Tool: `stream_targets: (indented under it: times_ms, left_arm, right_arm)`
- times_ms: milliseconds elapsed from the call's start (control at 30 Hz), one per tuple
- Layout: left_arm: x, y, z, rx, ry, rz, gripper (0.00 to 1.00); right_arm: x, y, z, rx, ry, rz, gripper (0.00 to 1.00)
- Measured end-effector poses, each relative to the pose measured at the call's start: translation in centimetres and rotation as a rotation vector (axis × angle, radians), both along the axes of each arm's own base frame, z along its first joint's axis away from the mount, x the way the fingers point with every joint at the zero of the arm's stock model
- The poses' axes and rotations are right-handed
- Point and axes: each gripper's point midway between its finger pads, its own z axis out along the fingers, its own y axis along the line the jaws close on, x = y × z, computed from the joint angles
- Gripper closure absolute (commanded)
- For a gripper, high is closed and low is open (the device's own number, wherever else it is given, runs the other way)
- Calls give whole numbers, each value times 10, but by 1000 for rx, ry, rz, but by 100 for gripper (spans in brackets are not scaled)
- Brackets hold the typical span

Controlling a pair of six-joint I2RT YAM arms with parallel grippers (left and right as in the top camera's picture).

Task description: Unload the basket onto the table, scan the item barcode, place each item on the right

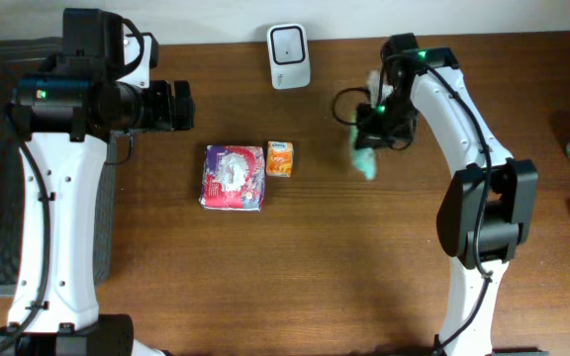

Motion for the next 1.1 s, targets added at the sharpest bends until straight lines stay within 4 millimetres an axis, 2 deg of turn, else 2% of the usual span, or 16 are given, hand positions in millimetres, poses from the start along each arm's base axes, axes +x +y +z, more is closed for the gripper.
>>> stream_targets:
  times_ms: [100, 133, 200, 233, 267, 300, 367, 500, 567, 600, 633, 700, 767, 900, 1000, 1100]
  left_arm:
    - [0, 0, 0, 0, 1, 0, 1]
    - [0, 0, 0, 0, 0, 0, 1]
    - [0, 0, 0, 0, 0, 0, 1]
    - [0, 0, 0, 0, 2, 0, 1]
    - [0, 0, 0, -1, 1, 0, 1]
    - [0, 0, 0, -1, 0, 0, 1]
    - [0, 0, 0, 0, 1, 0, 1]
    - [0, 0, 0, 0, 0, 0, 1]
    - [0, 0, 0, 0, 1, 0, 1]
    - [0, 0, 0, 0, 2, 0, 1]
    - [0, 0, 0, -1, 2, 0, 1]
    - [0, 0, 0, -1, 1, 0, 1]
    - [0, 0, 0, 0, 0, 0, 1]
    - [0, 0, 0, 0, 1, 0, 1]
    - [0, 0, 0, 0, 0, 0, 1]
    - [0, 0, 0, -1, 0, 0, 1]
  right_arm:
    - [-1, 36, 10, 243, -19, 60, 96]
    - [-6, 53, 3, 379, -13, 79, 96]
    - [-19, 60, -13, 450, 35, 67, 95]
    - [-22, 62, -22, 470, 45, 61, 92]
    - [-31, 63, -38, 488, 76, 41, 82]
    - [-38, 61, -50, 486, 101, 24, 80]
    - [-48, 50, -66, 438, 160, -31, 77]
    - [-51, 13, -73, 294, 235, -132, 60]
    - [-48, -15, -69, 179, 258, -173, 39]
    - [-46, -33, -56, 81, 274, -178, 30]
    - [-39, -42, -44, 26, 253, -176, 28]
    - [-25, -65, -12, -111, 189, -168, 28]
    - [-17, -78, -1, -190, 138, -166, 28]
    - [-23, -92, -2, -283, 139, -122, 25]
    - [-22, -87, -7, -294, 125, -85, 46]
    - [-29, -76, -31, -292, 140, -48, 49]
